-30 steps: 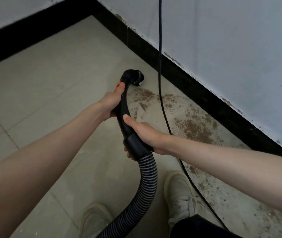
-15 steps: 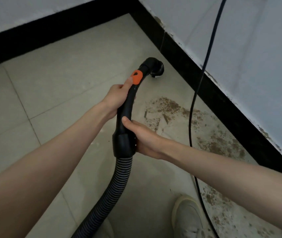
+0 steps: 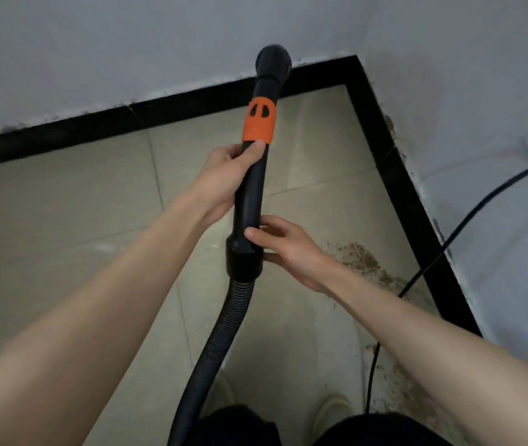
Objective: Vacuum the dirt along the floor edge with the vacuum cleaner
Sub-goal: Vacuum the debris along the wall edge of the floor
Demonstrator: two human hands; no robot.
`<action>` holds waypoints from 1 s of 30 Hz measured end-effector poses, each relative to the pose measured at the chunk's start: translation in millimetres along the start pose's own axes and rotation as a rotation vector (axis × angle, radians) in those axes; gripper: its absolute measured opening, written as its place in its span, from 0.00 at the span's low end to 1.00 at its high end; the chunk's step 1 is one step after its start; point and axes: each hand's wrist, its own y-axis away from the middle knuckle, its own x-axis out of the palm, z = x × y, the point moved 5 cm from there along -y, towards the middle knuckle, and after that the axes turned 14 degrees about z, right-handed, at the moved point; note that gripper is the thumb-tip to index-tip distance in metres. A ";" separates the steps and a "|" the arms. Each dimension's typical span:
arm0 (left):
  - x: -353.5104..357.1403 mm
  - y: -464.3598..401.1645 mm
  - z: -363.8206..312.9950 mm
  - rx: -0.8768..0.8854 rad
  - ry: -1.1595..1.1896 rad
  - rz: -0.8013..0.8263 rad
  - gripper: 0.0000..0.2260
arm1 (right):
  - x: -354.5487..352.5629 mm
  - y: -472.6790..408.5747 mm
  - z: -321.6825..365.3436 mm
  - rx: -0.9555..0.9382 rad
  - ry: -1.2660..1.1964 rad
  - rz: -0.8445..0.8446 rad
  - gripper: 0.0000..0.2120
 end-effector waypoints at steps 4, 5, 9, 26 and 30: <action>-11.8 54.0 -59.0 0.022 0.093 -0.089 0.07 | 51.3 22.7 57.5 -0.010 0.203 -0.045 0.05; -14.5 69.0 -75.4 0.040 0.114 -0.101 0.08 | 64.8 29.6 72.6 -0.017 0.216 -0.042 0.05; -27.9 133.7 -136.1 0.112 0.114 -0.099 0.08 | 117.7 60.9 127.6 0.003 0.236 0.007 0.07; -1.8 439.6 -189.8 0.002 -0.133 -0.404 0.16 | 312.1 196.5 307.3 -0.006 0.025 0.303 0.03; 2.0 493.8 -218.5 0.046 -0.136 -0.475 0.17 | 360.4 228.8 330.9 -0.028 0.119 0.378 0.05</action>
